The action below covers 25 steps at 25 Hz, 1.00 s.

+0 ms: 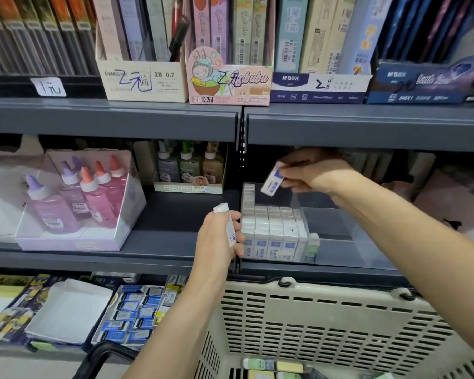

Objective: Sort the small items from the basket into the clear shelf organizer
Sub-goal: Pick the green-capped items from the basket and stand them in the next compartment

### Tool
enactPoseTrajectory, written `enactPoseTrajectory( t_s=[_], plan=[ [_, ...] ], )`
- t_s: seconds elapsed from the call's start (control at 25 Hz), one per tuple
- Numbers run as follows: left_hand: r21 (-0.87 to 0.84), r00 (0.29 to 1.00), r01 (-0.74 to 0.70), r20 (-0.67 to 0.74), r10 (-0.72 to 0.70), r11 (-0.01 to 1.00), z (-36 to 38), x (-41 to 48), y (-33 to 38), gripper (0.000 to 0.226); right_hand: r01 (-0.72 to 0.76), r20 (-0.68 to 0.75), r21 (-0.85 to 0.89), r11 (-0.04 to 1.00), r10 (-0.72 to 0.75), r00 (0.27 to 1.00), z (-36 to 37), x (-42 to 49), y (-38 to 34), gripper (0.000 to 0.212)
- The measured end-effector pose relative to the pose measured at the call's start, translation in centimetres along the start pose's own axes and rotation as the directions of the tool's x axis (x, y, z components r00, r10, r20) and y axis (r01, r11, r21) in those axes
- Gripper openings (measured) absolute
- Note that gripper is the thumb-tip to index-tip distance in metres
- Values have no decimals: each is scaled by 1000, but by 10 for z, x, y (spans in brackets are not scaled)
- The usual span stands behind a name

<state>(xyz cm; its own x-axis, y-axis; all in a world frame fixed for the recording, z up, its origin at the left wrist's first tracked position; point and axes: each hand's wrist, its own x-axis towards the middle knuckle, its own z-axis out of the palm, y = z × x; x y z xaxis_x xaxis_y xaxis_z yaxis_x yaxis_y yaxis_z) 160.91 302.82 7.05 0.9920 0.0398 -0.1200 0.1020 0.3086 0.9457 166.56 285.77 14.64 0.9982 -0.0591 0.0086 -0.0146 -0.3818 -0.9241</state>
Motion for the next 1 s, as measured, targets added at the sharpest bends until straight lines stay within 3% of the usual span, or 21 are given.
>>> enactPoseTrajectory(
  t_s=[0.08,0.2,0.32,0.48,0.64,0.8,0.92,1.0],
  plan=[
    [62,999,7,-32,-5,998,-2,1,-1,23,14,-48,-187,982,-23,999,2,20,10,10],
    [191,990,-138,7,139,972,-5,-3,-5,19,33,61,-451,892,-6,998,15,31,30,12],
    [277,955,-290,26,295,916,-8,-5,-4,19,65,190,-519,852,41,981,28,32,37,15],
    [258,975,-219,25,220,941,-6,-4,-5,24,97,222,-631,769,60,973,35,34,37,24],
    [240,983,-185,39,181,953,-8,-2,-6,29,138,224,-666,733,20,974,34,26,33,24],
    [166,979,-203,25,201,965,-7,-2,-7,25,151,125,-384,911,-111,986,38,1,16,21],
    [270,958,-284,53,281,920,-4,-3,-8,20,224,225,-420,880,-138,964,46,-22,4,37],
    [343,937,-345,77,339,874,-3,-5,-8,22,224,235,-428,876,-131,963,45,-26,1,26]
  ],
)
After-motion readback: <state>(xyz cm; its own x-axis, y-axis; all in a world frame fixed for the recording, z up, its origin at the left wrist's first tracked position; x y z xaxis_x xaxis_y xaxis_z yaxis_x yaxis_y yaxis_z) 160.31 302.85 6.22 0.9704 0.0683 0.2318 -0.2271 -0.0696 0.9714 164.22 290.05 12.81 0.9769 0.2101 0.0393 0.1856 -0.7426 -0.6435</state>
